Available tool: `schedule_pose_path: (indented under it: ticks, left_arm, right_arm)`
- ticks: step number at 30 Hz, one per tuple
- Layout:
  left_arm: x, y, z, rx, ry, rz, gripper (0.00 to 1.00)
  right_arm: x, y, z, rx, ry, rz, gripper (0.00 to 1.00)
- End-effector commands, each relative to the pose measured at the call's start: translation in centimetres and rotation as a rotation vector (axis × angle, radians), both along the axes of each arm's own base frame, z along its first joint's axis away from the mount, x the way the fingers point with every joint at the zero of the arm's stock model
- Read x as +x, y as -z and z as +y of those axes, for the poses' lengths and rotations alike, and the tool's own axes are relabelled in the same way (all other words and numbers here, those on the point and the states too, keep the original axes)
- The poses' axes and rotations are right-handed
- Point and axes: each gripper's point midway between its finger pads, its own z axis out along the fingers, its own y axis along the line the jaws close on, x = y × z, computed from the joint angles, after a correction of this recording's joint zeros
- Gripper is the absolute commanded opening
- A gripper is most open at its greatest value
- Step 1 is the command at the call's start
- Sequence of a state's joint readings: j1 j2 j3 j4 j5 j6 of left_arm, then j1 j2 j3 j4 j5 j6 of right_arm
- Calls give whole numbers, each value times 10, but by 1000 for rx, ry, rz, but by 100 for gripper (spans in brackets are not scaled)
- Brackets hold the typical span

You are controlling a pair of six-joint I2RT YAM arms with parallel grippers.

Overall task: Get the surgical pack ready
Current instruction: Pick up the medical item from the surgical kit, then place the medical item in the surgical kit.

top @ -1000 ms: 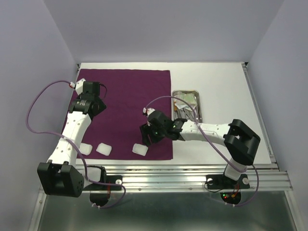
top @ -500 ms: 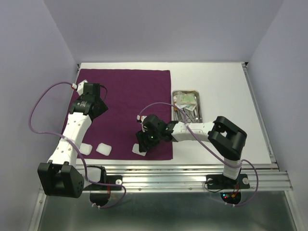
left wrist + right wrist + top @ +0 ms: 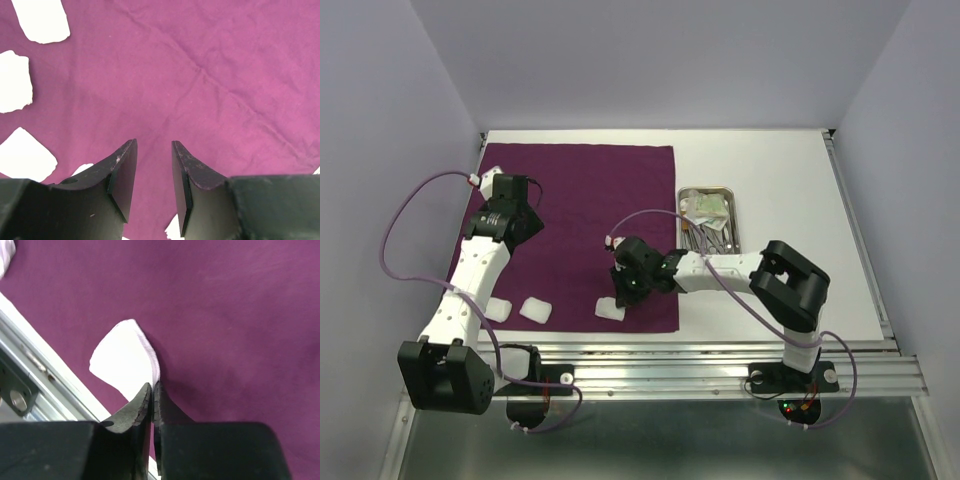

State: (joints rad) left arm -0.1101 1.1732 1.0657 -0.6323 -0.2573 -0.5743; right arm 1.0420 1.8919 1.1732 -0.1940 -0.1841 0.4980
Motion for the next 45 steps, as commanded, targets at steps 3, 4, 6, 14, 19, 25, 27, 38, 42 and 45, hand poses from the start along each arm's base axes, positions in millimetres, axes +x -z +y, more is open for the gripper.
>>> schedule_pose_path:
  ticks: [3,4,6,14,19,25,27,38,42,45]
  left_arm:
    - [0,-2,6,32,-1,-21,45]
    - [0,-2,6,33,0,-22,45]
    - [1,-1,6,36,5,-27,45]
    - [-1,1,8,47,0,-21,45]
    - [-1,-1,8,48,0,-27,45]
    - [-1,-3,9,50,0,-31,45]
    - [-1,-4,9,50,0,-34,45]
    - [1,-6,8,51,7,-28,45]
    - [3,-21,9,52,2,-48,45]
    - [0,-28,13,71,-13,-44,46]
  right_arm:
    - [32,-55,9,62,131,-146,2]
    - [40,-60,8,66,154,-165,2]
    - [60,-64,-1,59,223,-190,1]
    - [125,-88,-20,126,444,-193,1]
    - [158,-93,-35,185,683,-151,2]
    - [154,-56,-45,184,856,-11,4]
    - [150,-43,-48,176,898,26,5]
    - [144,-34,-64,139,907,-5,55]
    - [145,-55,-66,140,858,-89,68]
    - [147,-79,-64,150,822,-177,70]
